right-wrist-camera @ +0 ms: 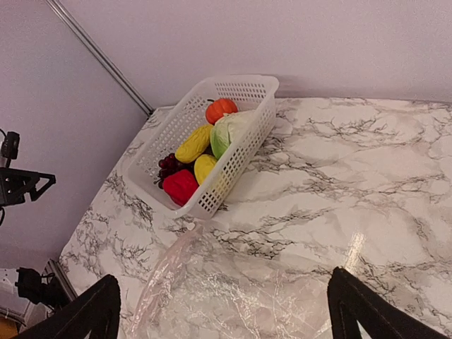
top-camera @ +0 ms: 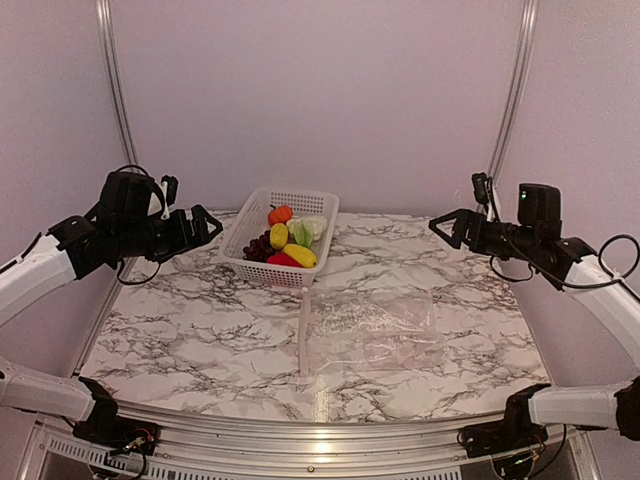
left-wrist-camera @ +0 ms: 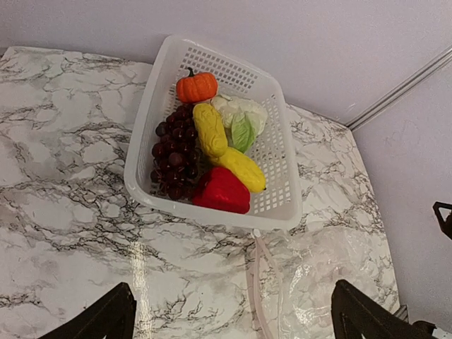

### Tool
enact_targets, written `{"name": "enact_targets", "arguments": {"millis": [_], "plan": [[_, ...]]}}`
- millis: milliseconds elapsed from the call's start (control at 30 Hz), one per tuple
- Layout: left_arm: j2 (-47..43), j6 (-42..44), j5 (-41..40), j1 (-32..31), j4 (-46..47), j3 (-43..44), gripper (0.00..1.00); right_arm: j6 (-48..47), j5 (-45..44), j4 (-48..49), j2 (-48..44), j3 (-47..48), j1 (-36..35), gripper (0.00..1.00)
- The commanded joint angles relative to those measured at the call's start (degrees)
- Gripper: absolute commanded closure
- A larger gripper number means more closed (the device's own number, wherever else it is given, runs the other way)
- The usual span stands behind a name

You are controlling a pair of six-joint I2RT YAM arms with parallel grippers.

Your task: Open the zip-top bag and remove the fake food

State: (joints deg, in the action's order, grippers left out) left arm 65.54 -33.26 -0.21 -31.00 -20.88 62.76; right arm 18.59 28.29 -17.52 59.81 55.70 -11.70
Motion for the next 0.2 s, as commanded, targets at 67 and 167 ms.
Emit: {"name": "enact_targets", "arguments": {"millis": [67, 167], "plan": [[-1.19, -7.20, -1.79, 0.32, 1.34, -10.07, 0.01, 2.80, 3.63, 6.11, -1.71, -8.22, -0.02, 0.01], [0.07, -8.16, -2.27, 0.33, 0.96, -10.44, 0.01, 2.43, 2.89, 6.20, -2.17, -8.89, -0.03, 0.01]]}}
